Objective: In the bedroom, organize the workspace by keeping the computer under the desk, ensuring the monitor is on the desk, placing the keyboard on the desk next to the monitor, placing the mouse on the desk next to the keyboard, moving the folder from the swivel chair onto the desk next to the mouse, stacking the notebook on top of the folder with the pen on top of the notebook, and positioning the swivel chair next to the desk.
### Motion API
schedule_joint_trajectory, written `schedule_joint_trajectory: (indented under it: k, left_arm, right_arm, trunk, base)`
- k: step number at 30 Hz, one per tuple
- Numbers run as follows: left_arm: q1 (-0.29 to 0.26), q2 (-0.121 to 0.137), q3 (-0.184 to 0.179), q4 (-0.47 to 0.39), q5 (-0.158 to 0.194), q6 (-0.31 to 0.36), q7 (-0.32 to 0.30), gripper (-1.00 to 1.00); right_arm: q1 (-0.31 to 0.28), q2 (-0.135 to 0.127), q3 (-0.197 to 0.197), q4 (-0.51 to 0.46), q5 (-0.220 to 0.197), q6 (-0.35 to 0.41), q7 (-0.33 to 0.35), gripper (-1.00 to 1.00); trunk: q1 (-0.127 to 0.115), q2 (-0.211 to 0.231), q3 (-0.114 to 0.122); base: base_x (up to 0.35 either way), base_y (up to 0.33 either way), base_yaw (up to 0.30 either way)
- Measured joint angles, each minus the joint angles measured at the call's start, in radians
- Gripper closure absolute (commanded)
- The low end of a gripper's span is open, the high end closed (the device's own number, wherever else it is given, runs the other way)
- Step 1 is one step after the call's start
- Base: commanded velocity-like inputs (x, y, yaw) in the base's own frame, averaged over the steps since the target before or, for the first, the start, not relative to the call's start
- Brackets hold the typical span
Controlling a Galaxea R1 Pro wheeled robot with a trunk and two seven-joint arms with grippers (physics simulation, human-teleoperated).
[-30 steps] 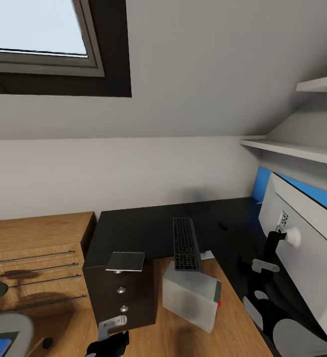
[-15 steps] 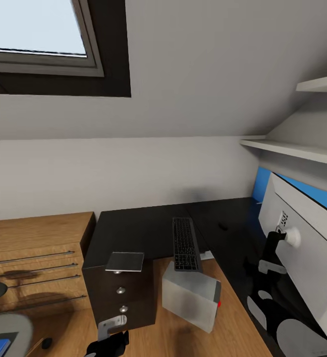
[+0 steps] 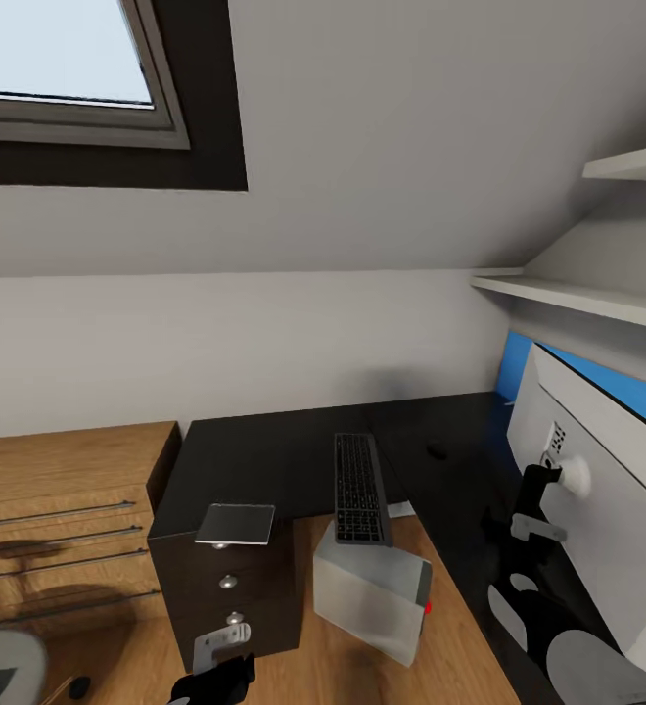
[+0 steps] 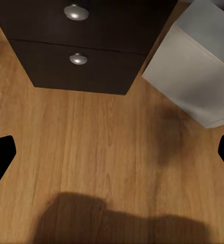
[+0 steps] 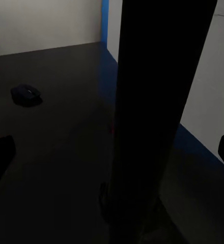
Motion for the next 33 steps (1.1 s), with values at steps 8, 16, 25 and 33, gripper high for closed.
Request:
schedule_joint_trajectory:
  k: [8,16,25,33]
  left_arm:
    - [0.000,0.000,-0.001,0.004,-0.001,0.000,0.000,-1.00]
    - [0.000,0.000,-0.002,0.014,-0.001,-0.001,0.000,-1.00]
    - [0.000,0.000,-0.003,0.024,-0.001,-0.002,0.001,-1.00]
    - [0.000,-0.001,-0.025,0.035,-0.002,-0.003,0.001,-1.00]
  right_arm:
    - [0.000,0.000,0.000,0.000,0.000,0.000,0.000,-1.00]
    - [0.000,0.000,0.000,0.000,0.000,0.000,0.000,-1.00]
    - [0.000,0.000,0.000,-0.001,0.000,0.000,0.000,-1.00]
    - [0.000,0.000,-0.001,-0.001,-0.001,0.000,-0.001,-1.00]
  trunk:
    - [0.000,0.000,0.000]
    - [0.000,0.000,0.000]
    - [0.000,0.000,0.000]
    - [0.000,0.000,0.000]
  base:
    - [0.013,-0.010,0.000]
    - [0.115,-0.084,0.000]
    - [0.023,-0.017,0.000]
    - [0.058,-0.022,0.000]
